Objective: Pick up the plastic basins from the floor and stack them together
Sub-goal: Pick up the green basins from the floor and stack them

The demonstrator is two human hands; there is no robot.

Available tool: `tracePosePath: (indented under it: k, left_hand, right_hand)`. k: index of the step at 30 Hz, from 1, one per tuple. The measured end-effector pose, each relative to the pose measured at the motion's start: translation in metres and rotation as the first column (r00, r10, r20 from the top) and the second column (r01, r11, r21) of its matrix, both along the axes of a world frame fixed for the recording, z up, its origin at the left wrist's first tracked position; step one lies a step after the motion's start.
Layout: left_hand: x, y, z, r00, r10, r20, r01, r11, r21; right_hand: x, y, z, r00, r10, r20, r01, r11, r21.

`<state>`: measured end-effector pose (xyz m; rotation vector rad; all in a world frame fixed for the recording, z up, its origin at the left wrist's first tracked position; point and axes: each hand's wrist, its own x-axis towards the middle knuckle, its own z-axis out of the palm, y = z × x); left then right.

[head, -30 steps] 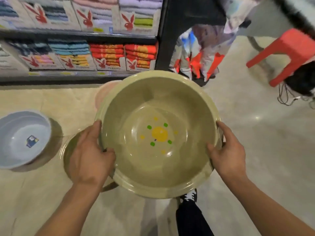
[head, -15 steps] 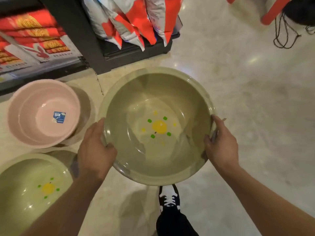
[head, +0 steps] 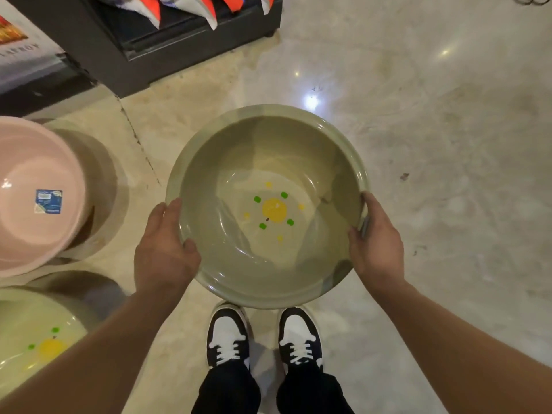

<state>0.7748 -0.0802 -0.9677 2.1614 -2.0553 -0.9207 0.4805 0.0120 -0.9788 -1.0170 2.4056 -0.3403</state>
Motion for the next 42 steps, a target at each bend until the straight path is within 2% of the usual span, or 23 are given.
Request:
tracePosePath:
  k: [7, 11, 14, 17, 19, 22, 26, 30, 36, 39, 42]
  left_hand:
    - [0.006, 0.01, -0.041, 0.997, -0.06, 0.057, 0.06, 0.998, 0.005]
    - [0.014, 0.011, -0.052, 0.995, -0.08, 0.059, 0.079, 0.997, 0.027]
    - [0.023, 0.005, -0.043, 0.989, -0.126, 0.08, 0.12, 0.99, 0.075]
    - [0.038, -0.006, -0.007, 0.959, -0.234, 0.157, 0.242, 0.97, -0.033]
    - [0.054, -0.015, 0.03, 0.935, -0.257, 0.243, 0.303, 0.936, -0.177]
    - [0.088, -0.024, 0.09, 0.913, -0.194, 0.36, 0.318, 0.891, -0.325]
    - [0.144, -0.015, 0.163, 0.886, -0.086, 0.456, 0.286, 0.876, -0.389]
    - [0.195, 0.018, 0.224, 0.882, 0.118, 0.456, 0.111, 0.889, -0.444]
    - [0.263, 0.105, 0.28, 0.811, 0.358, 0.462, -0.145, 0.889, -0.434]
    - [0.299, 0.151, 0.285, 0.763, 0.438, 0.475, -0.233, 0.872, -0.429]
    - [0.338, 0.188, 0.274, 0.734, 0.497, 0.463, -0.311, 0.852, -0.421]
  right_hand:
    - [0.007, 0.005, -0.043, 1.0, 0.0, -0.021, 0.001, 0.999, 0.041]
    - [0.003, 0.004, -0.052, 0.999, 0.011, 0.043, -0.017, 0.992, 0.128]
    - [-0.005, -0.004, -0.033, 0.991, 0.11, 0.074, -0.121, 0.981, 0.149]
    - [-0.01, -0.025, 0.011, 0.965, 0.252, -0.076, -0.245, 0.965, 0.089]
    - [-0.005, -0.045, 0.049, 0.886, 0.414, -0.209, -0.412, 0.909, 0.056]
    - [0.02, -0.08, 0.106, 0.727, 0.569, -0.385, -0.613, 0.79, 0.01]
    - [0.077, -0.123, 0.175, 0.551, 0.702, -0.452, -0.787, 0.617, -0.002]
    - [0.143, -0.147, 0.228, 0.405, 0.769, -0.494, -0.901, 0.428, -0.071]
    - [0.253, -0.14, 0.267, 0.29, 0.828, -0.48, -0.956, 0.232, -0.178]
    - [0.312, -0.12, 0.264, 0.249, 0.869, -0.427, -0.964, 0.182, -0.191]
    - [0.369, -0.096, 0.25, 0.237, 0.899, -0.369, -0.964, 0.172, -0.2]
